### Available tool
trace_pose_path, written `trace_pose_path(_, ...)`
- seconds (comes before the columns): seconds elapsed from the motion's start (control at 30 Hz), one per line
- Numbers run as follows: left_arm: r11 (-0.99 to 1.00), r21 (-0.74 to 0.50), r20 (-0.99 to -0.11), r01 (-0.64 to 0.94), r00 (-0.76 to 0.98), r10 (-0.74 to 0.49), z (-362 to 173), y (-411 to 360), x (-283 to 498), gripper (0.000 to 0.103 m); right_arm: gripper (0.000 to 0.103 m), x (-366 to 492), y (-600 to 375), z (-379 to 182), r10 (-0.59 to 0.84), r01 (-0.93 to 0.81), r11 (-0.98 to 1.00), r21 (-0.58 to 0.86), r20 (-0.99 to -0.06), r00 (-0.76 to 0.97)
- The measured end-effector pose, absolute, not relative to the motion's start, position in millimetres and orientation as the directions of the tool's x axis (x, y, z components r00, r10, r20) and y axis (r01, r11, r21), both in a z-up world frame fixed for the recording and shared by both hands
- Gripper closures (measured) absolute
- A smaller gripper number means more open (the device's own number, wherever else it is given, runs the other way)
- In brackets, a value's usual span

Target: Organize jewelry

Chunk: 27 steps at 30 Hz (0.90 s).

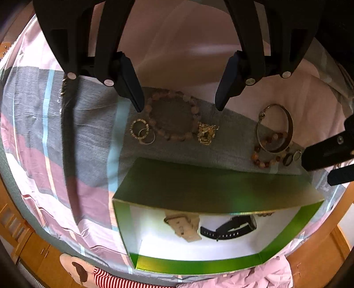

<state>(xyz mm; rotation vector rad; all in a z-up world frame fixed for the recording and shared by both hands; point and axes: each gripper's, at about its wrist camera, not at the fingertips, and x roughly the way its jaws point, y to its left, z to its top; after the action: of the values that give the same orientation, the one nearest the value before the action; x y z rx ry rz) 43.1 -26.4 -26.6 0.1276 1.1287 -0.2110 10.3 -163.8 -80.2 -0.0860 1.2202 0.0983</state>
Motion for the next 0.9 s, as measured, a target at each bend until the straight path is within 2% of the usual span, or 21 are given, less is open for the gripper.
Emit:
trace_pose_path(0.6,0.971,0.014,-0.913,0.238,0.400,-0.085,-31,-28,41,0.018,0.038,4,-149,-91,-0.018,-0.147,0.986,-0.074,-0.936,0.352)
trace_pose_path(0.9,0.971,0.023,-0.917,0.239,0.392,-0.075,-34,-29,41,0.017,0.065,2,-145,-84,-0.004,-0.164,0.984,-0.069,-0.930,0.366)
